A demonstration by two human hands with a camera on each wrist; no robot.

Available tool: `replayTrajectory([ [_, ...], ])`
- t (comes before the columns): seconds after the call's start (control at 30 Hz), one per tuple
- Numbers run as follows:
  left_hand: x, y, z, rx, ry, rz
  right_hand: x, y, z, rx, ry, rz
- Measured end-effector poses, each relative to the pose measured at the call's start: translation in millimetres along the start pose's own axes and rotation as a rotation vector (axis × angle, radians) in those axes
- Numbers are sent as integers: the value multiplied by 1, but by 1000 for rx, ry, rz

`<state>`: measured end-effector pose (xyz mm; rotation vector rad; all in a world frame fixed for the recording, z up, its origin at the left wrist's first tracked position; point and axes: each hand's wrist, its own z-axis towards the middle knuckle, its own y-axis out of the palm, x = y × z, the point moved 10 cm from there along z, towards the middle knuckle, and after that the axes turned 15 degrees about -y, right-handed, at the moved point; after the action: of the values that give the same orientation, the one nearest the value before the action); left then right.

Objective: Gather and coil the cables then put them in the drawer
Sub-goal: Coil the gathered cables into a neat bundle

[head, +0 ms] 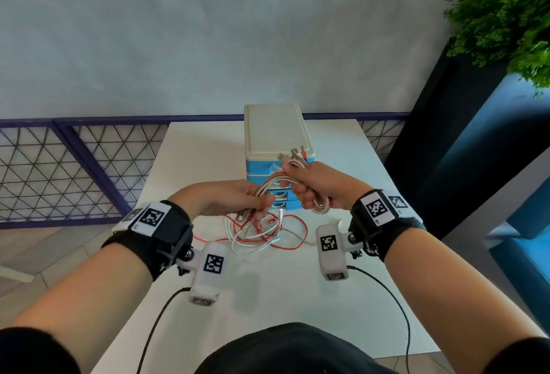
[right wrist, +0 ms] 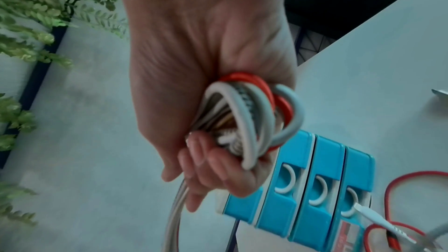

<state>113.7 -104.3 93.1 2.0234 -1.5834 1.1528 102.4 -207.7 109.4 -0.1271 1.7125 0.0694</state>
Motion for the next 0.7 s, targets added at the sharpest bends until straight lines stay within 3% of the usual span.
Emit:
replayTrajectory([
  [0.2, -12, 0, -6, -62, 0, -259, -3, -16, 0, 17, -35, -16],
  [0.3, -13, 3, -9, -62, -12, -187, -2, -17, 5, 65, -70, -53],
  [0.4, -6, 1, -8, 129, 17, 19, -1, -21, 11, 147, -117, -115],
  [0.5, 5, -5, -7, 338, 69, 69, 1, -13, 13, 139, -128, -97],
  [0.7, 30, 12, -13, 468, 156, 126, 13, 6, 16, 62, -63, 7],
])
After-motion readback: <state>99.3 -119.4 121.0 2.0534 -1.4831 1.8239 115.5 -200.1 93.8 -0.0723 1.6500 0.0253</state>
